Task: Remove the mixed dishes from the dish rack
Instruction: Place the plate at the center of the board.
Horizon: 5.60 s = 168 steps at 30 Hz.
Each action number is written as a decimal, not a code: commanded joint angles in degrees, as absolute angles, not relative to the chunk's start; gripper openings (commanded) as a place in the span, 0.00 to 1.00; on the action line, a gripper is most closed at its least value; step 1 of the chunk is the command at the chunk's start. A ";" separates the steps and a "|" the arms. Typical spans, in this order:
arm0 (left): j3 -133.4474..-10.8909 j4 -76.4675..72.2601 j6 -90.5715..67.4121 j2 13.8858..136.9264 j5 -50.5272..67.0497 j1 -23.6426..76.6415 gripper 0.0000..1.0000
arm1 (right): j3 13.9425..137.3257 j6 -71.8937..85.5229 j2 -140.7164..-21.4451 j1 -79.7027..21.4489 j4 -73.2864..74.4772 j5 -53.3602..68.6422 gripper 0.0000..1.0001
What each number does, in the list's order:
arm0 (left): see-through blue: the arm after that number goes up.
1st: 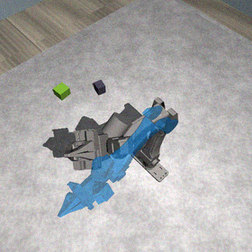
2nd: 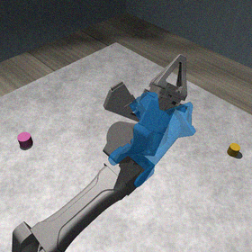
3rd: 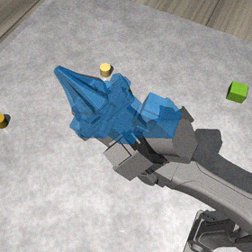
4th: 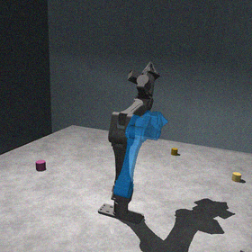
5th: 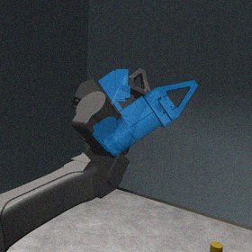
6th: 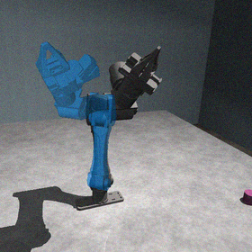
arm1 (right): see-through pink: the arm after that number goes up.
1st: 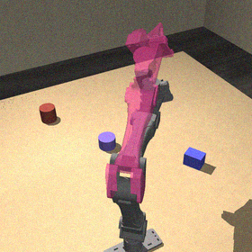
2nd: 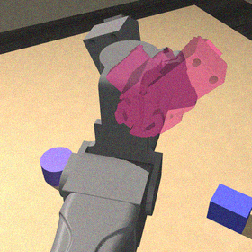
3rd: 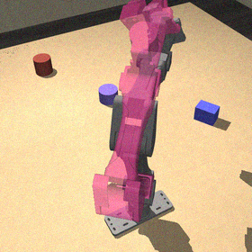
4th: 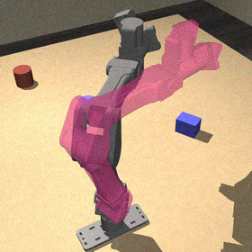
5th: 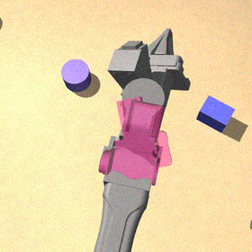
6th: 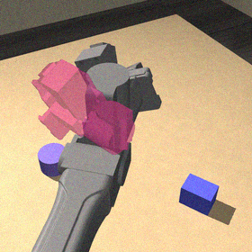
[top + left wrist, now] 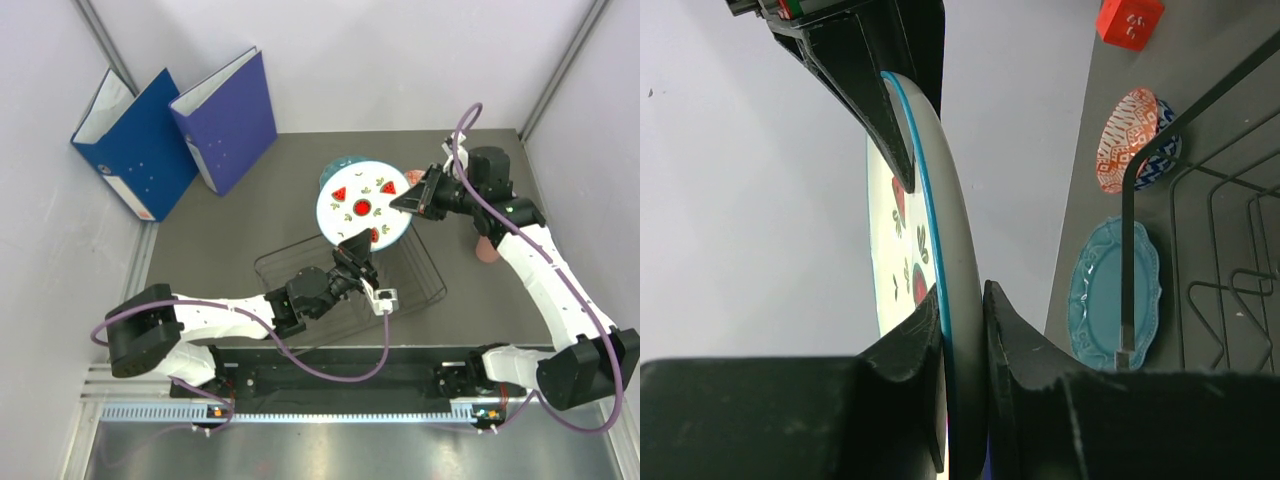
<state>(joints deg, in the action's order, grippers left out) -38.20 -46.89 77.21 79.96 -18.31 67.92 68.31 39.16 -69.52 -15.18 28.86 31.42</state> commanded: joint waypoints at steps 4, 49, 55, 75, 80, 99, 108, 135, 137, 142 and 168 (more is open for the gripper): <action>-41.39 -58.62 76.82 78.48 -19.16 68.03 0.37 | 69.70 32.52 -67.24 -15.03 27.34 30.76 0.00; -46.06 -29.02 0.26 63.63 -55.46 42.98 0.99 | 85.51 63.11 -105.11 -10.90 -20.57 41.40 0.00; -44.74 -26.02 -4.83 63.28 -55.02 42.89 0.99 | 93.24 61.97 -113.45 -11.25 -18.11 40.87 0.00; -44.82 -17.23 -12.22 63.54 -51.42 42.98 0.99 | 103.36 49.31 -124.28 -11.25 2.19 31.73 0.00; -44.47 -17.05 -12.83 63.37 -51.06 42.89 0.99 | 103.62 48.78 -125.59 -11.34 2.63 31.29 0.00; -44.74 -15.38 -14.68 64.60 -50.27 42.89 0.99 | 104.85 46.32 -130.43 -11.34 5.89 30.50 0.00; -45.18 -14.77 -15.03 65.48 -49.49 42.89 0.99 | 103.63 45.26 -129.03 -11.16 7.73 29.71 0.13; -45.26 -14.68 -15.38 66.80 -47.99 43.07 0.99 | 107.49 39.55 -127.62 -11.25 16.96 21.54 0.47; -45.26 -14.76 -15.38 66.80 -47.81 42.98 0.99 | 107.84 39.11 -127.62 -11.34 17.49 20.83 0.47; -45.44 -14.68 -15.47 67.15 -47.55 43.07 0.99 | 107.84 39.20 -127.35 -11.51 17.32 21.00 0.48; -44.91 -14.41 -16.87 67.76 -46.23 43.24 0.99 | 97.83 50.44 -126.39 -11.60 -4.19 35.85 0.00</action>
